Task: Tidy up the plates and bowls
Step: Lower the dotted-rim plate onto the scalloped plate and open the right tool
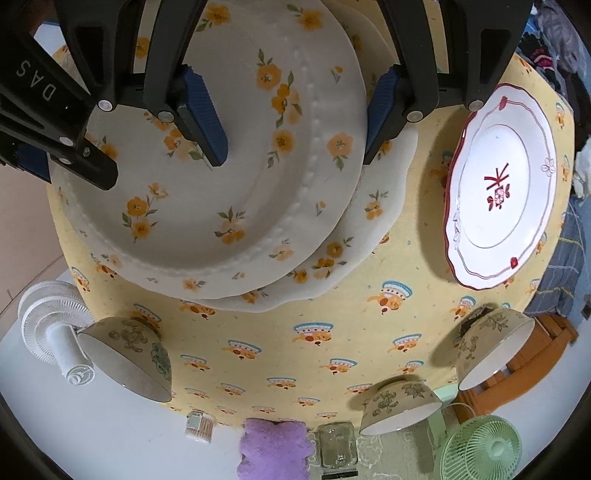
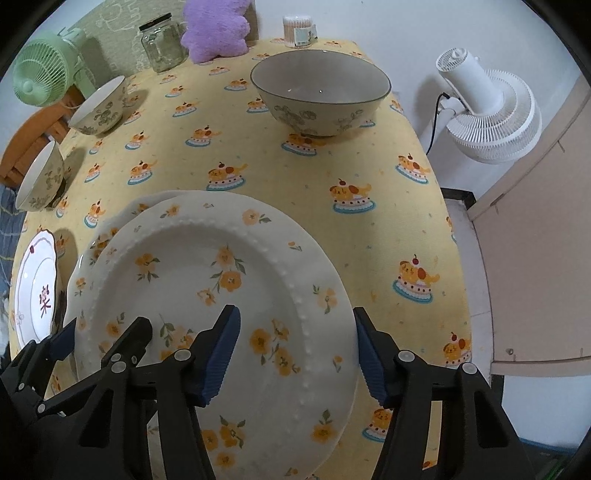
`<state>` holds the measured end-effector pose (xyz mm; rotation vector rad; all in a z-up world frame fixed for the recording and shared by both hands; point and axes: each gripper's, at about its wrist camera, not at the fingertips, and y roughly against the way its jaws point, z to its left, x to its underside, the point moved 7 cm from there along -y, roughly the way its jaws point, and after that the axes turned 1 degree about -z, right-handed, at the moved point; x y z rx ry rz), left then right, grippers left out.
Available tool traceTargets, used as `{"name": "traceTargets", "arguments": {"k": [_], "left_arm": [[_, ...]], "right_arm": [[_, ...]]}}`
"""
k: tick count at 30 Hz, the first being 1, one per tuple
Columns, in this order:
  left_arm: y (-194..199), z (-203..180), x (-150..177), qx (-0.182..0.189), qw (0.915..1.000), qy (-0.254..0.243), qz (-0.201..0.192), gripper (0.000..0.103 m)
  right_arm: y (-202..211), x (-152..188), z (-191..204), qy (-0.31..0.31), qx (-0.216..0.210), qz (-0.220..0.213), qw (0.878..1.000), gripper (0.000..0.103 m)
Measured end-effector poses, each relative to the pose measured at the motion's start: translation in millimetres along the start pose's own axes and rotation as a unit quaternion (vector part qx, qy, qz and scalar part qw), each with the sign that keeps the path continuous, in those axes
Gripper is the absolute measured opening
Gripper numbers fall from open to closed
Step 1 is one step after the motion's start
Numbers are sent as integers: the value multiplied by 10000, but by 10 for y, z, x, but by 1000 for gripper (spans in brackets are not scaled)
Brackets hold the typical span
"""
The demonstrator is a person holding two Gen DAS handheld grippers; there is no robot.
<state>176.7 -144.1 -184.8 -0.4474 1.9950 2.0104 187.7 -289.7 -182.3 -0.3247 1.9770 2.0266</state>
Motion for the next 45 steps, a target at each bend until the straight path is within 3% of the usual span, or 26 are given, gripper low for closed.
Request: {"name": "traceTargets", "arguments": {"k": [10,18,19,23,26,45], "left_arm": [[5,-33,-24,-472,9986,-229,-22,77],[142,-35,-12,-273,9990,-345,22,85],[168,-49,-9,-253,9989,-390,1,85],[189,-78,-6,-156,9985,-529,5,85],[181,-65,-10,-38,9985,-551,47,85],[194,69,-60,117,9987,-489,92,85]], "right_arm": [[-13,27,11,26,-85,-78,9999,59],[126,147,-123,59,155,-46,9999,59],[144,176,-143,53,162,-38,9998,50],[185,207,-78,171,137,-154,9996,34],[163,200,6,312,336,-172,9988,34],[45,119,157,164,286,13,9995,37]]}}
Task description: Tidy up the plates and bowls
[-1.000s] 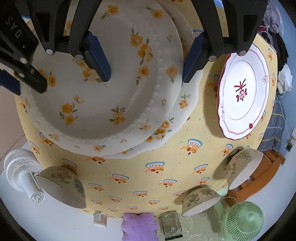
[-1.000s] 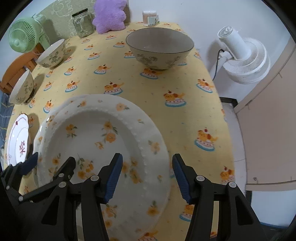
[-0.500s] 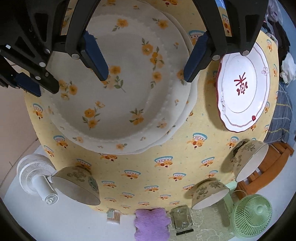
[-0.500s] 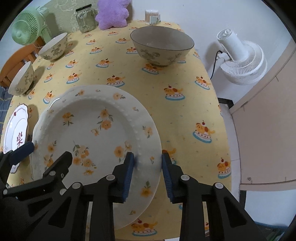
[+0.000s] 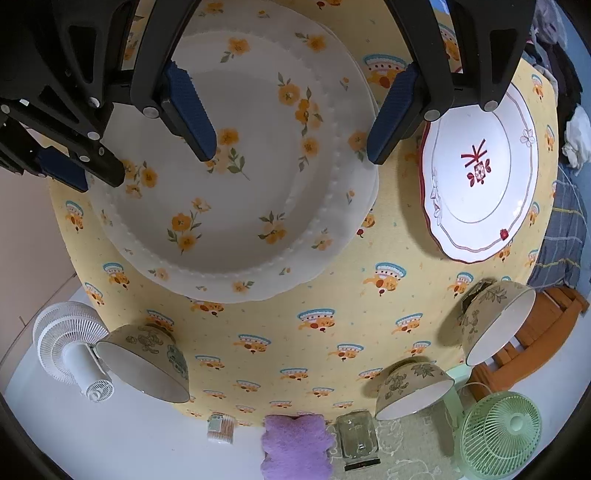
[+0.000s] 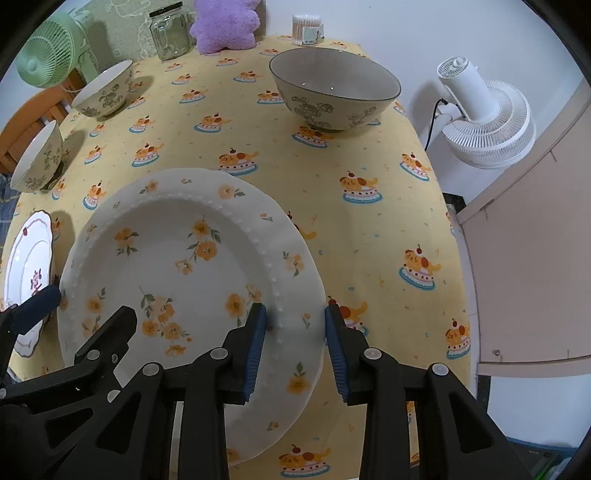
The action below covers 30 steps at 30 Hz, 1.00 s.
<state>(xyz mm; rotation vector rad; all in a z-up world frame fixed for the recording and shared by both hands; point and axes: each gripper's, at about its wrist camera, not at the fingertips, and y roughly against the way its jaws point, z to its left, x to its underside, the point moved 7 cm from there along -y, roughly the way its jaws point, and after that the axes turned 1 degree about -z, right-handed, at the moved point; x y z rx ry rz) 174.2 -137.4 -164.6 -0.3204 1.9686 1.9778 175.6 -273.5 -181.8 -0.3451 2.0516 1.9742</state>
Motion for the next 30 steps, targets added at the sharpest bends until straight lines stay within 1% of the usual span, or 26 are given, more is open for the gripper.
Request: {"name": "traceTargets", "arguments": {"k": [1,3,5,8,10,13,18,24,30], "left_arm": [[6,9,7,4,10000,38,18,85],[37,39,17,-35,9999,116,22,85],[80,86,14,-66,9997,221,-16,86],[170,193,20,-117,9989,438,-83,86],[227,257,20,-117,9983,547,-146,86],[301,352,5,-93,9980,581,-227,87],[400,564,-44,-18,9981,450,-421,87],[490,949,-104,54,9981,270,-548,87],[536,1430,-141,107,9977,92,-656,86]], "right_arm": [[1,-2,-6,-13,-29,10,10000,37],[32,-21,-7,16,-101,-36,9999,42],[93,-57,-7,63,-168,-171,9997,55],[224,-122,-26,42,-272,-414,9988,69],[318,-163,6,68,-375,-556,9977,71],[407,-200,89,139,-421,-668,9968,71],[563,-243,346,138,-477,-843,9952,71],[695,-246,725,-24,-398,-940,9948,71],[783,-252,1163,-240,-395,-985,9941,71]]}}
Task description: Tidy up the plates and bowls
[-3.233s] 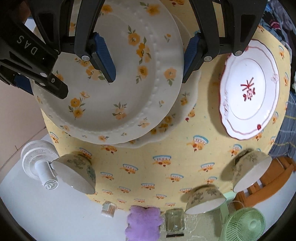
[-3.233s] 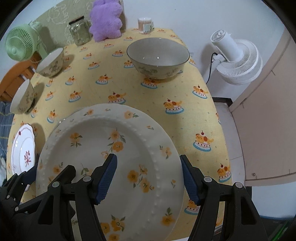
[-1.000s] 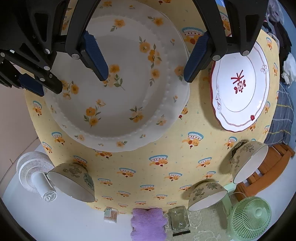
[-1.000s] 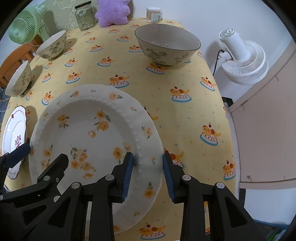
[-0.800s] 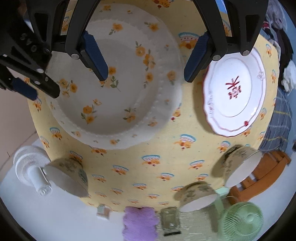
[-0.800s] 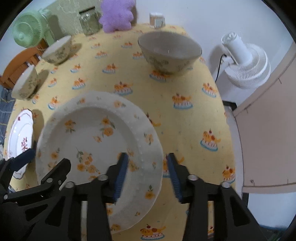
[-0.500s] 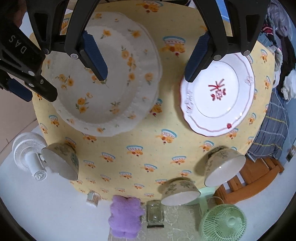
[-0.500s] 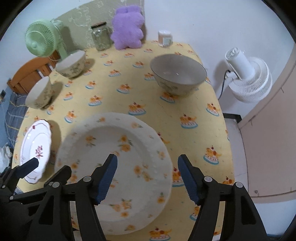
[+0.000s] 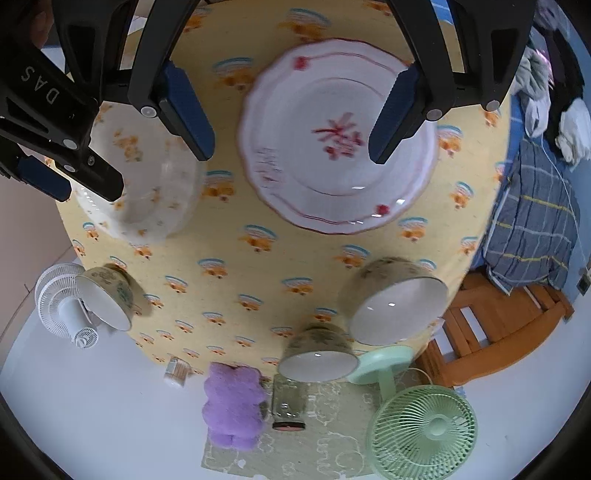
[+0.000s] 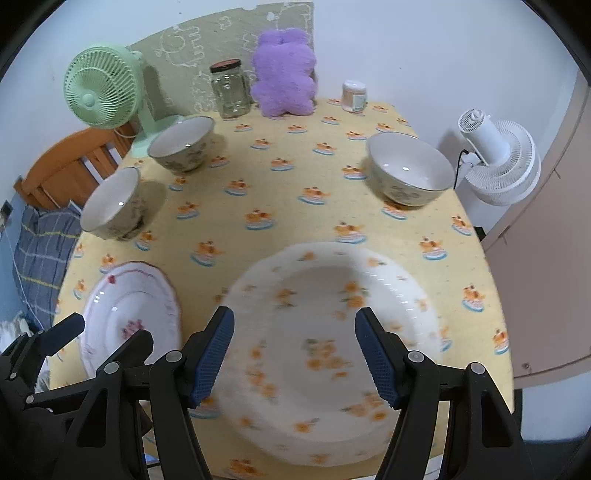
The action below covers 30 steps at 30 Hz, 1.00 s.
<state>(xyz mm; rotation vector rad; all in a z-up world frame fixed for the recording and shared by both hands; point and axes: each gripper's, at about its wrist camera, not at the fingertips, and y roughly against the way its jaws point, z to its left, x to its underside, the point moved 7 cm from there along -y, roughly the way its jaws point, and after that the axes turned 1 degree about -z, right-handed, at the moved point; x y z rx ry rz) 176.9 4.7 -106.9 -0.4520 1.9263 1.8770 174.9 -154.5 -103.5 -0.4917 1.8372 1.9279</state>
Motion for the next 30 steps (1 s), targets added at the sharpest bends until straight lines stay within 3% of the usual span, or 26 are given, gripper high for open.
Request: {"name": "traceTargets", "arguments": {"k": [10,21,30], "left_arm": [[-116,586,4,-26,9995,-307,-53,84],[-511,885,148,-29,9986,-373,368,78],[-777,992,203,-68,9974,-363,619,71]], "right_arm": [[-69,69,660,-371,165,-162,9990,71],[-451,241,1039,-393,357,158,9985,71],[-816,286,1222,-317,185,478,9982,71]]}}
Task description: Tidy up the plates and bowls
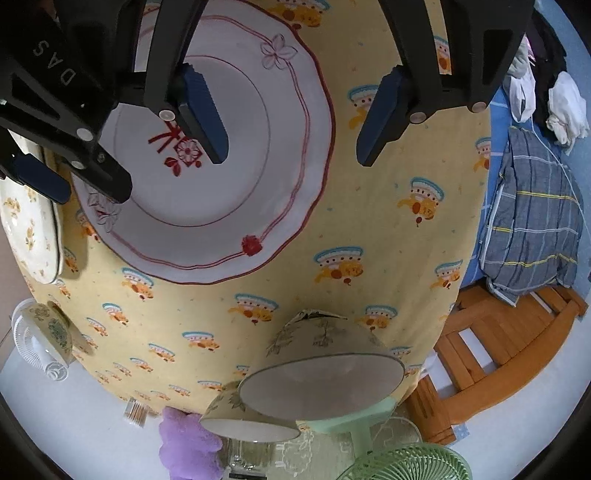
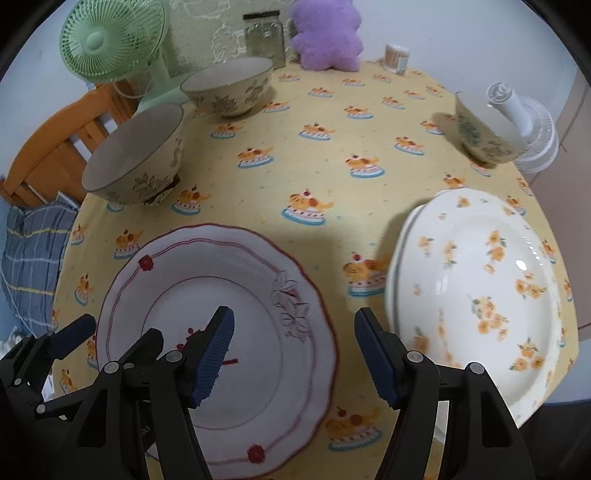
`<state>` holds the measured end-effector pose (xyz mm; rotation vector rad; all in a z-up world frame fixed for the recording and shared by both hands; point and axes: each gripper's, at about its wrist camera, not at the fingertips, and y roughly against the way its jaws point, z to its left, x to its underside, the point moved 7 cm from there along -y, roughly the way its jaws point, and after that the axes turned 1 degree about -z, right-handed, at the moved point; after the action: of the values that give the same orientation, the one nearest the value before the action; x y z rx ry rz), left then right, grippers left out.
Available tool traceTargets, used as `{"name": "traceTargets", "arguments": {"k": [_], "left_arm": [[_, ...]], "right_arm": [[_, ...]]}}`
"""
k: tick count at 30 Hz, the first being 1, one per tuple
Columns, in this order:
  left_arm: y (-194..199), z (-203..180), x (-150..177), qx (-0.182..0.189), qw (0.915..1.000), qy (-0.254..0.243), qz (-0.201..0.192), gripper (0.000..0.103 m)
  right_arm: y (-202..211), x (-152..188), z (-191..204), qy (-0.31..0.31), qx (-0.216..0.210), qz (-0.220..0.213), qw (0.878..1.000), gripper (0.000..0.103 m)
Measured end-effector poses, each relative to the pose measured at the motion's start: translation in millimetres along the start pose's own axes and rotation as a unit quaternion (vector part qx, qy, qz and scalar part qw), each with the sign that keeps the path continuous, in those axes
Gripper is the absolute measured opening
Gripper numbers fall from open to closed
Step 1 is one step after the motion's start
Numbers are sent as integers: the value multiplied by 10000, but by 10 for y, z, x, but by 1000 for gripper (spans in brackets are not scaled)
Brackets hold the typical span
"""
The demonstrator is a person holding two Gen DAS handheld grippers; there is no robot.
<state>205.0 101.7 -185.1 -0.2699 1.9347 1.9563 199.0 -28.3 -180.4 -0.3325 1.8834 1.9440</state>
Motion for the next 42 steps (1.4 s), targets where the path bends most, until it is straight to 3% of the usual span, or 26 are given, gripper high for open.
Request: {"name": "traceTargets", "arguments": {"k": [14,22,31,42], "left_arm": [[-89,-106,-60,196,9997,-137,15,66],[-81,-115,-74,223,9997,-98,-11,66],[183,-141,-24,329,9993,-160,-101,66],[611,-289,-104,419,9976,-257,-490,66]], "right_arm": [[-308,-23,49,-33,23,378,9993,63],[-328,-45,60,-61,51,382,9992,65],[-72,-1,42,-77,85,324,9994,65],[422,-94,-81,-150,202,-86,9996,65]]}}
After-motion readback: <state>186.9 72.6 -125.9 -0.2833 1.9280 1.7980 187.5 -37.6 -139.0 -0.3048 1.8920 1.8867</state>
